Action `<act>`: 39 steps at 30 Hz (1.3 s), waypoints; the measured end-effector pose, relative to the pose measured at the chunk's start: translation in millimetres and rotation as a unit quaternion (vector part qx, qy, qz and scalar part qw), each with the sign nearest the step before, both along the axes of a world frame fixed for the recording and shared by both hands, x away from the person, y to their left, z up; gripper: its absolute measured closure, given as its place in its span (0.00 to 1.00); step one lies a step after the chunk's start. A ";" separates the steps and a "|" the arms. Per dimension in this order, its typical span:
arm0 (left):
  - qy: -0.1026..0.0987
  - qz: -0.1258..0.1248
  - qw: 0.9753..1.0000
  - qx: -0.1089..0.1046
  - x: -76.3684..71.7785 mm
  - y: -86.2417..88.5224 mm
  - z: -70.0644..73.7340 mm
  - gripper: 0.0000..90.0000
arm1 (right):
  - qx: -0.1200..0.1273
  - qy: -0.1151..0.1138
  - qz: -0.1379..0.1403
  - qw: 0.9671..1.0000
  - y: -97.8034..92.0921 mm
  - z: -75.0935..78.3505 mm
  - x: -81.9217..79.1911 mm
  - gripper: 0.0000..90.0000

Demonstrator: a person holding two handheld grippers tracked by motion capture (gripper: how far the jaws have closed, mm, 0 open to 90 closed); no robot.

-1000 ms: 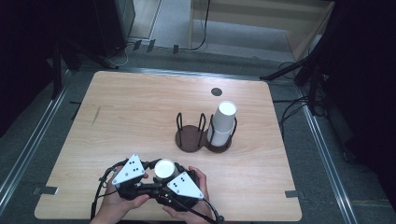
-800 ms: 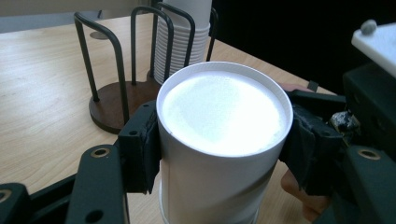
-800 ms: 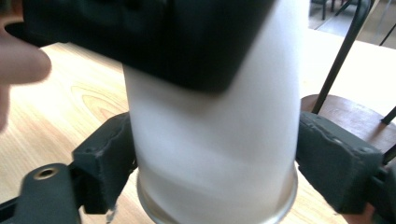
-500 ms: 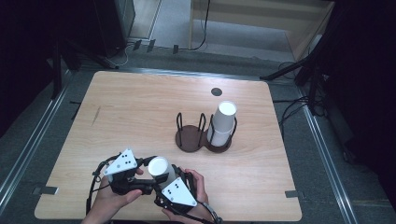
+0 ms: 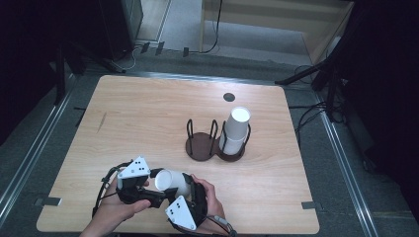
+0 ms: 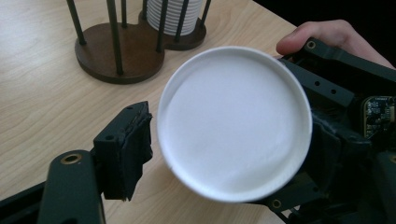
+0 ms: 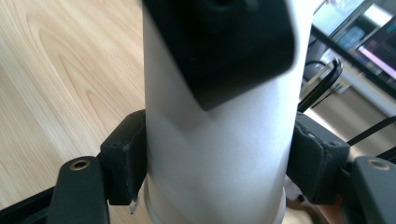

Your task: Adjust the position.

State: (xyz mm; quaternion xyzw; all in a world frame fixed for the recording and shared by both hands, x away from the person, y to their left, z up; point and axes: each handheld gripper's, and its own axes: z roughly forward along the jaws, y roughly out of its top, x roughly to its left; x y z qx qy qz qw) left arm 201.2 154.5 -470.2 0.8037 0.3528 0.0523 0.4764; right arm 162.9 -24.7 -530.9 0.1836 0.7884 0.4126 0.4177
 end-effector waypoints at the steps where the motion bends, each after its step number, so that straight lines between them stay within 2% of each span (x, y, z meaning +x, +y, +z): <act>1: 0.000 0.000 1.000 0.002 -0.3 -0.4 0.0 0.29 | -0.010 -0.007 0.001 1.000 0.7 -1.0 -0.7 0.32; 4: 0.005 -0.004 1.000 0.007 0.3 -0.3 -0.8 0.34 | -0.028 -0.022 0.005 0.999 1.9 -3.5 -1.9 0.30; 7: 0.007 -0.004 1.000 0.004 1.4 0.9 -2.3 0.36 | -0.038 -0.024 -0.002 0.999 3.3 -5.2 -1.4 0.24; 9: 0.001 0.003 1.000 0.000 2.4 2.6 -2.7 0.37 | -0.040 -0.022 -0.008 0.999 4.2 -4.3 -0.9 0.22; 11: -0.009 0.013 1.000 -0.008 3.3 6.2 -2.2 0.37 | -0.027 -0.016 -0.009 0.999 3.3 -2.6 -1.0 0.15; 12: -0.013 0.015 1.000 -0.014 3.6 7.9 -2.1 0.37 | -0.019 -0.016 -0.006 1.000 1.9 -1.1 -0.8 0.14; 14: -0.033 0.033 0.999 -0.025 4.0 12.4 -2.0 0.37 | -0.010 -0.017 -0.007 1.000 -0.3 2.0 -1.2 0.14; 17: -0.065 0.061 0.995 -0.051 3.8 16.8 -3.2 0.37 | 0.007 -0.022 -0.009 1.000 -3.1 6.8 -0.7 0.14; 21: -0.099 0.078 0.990 -0.056 3.7 19.3 -4.2 0.37 | 0.029 -0.015 -0.016 0.999 -7.8 11.5 1.4 0.14; 25: -0.104 0.088 0.988 -0.069 4.7 22.9 -5.0 0.37 | 0.058 0.002 -0.027 0.998 -12.3 16.0 4.5 0.15; 29: -0.107 0.098 0.986 -0.087 5.8 27.8 -6.2 0.37 | 0.080 0.020 -0.046 0.996 -16.5 19.8 9.2 0.20; 35: -0.133 0.104 0.981 -0.100 4.7 28.7 -7.3 0.37 | 0.098 0.032 -0.056 0.993 -21.9 22.3 13.9 0.25; 38: -0.143 0.105 0.978 -0.106 4.4 27.9 -9.0 0.37 | 0.099 0.036 -0.060 0.993 -23.5 21.7 16.1 0.27; 39: -0.151 0.109 0.976 -0.110 4.5 27.6 -10.4 0.37 | 0.100 0.039 -0.063 0.992 -23.7 21.7 16.0 0.28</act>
